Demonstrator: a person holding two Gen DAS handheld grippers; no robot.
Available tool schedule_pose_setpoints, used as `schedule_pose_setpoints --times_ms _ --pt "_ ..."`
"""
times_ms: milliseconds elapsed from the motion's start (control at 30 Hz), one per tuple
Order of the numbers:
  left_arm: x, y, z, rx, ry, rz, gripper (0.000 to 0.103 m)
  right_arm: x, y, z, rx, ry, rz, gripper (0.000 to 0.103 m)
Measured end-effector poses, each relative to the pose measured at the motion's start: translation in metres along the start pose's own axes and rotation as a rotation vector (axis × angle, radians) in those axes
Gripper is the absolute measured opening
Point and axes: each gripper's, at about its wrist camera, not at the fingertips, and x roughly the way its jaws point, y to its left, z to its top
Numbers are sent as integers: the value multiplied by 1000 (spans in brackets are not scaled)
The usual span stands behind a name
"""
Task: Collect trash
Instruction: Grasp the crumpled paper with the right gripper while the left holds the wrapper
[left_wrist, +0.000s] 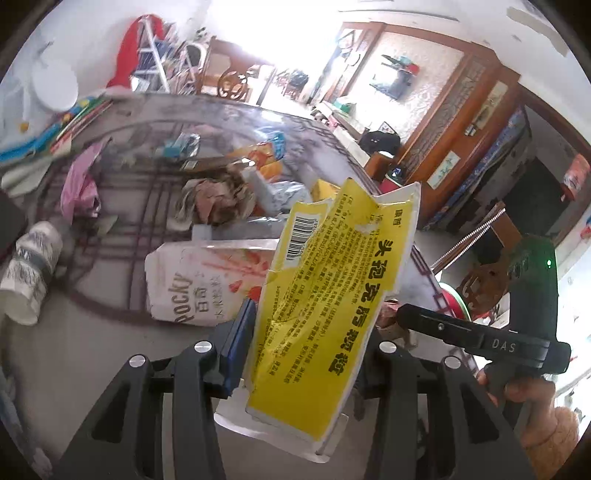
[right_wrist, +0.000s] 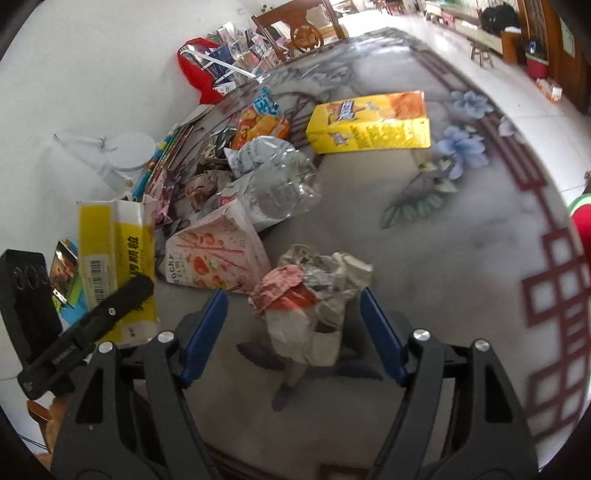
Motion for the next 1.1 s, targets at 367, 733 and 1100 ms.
schedule_pose_setpoints --times_ms 367,733,1100 --pt "1 1 -3 9 -5 38 43 17 12 -3 -64 42 15 40" --pt "-1 -8 -7 37 1 74 43 -43 14 -5 -81 -130 -10 38" --pt "-13 -30 0 39 -25 16 43 -102 -3 -12 -38 -262 -39 38"
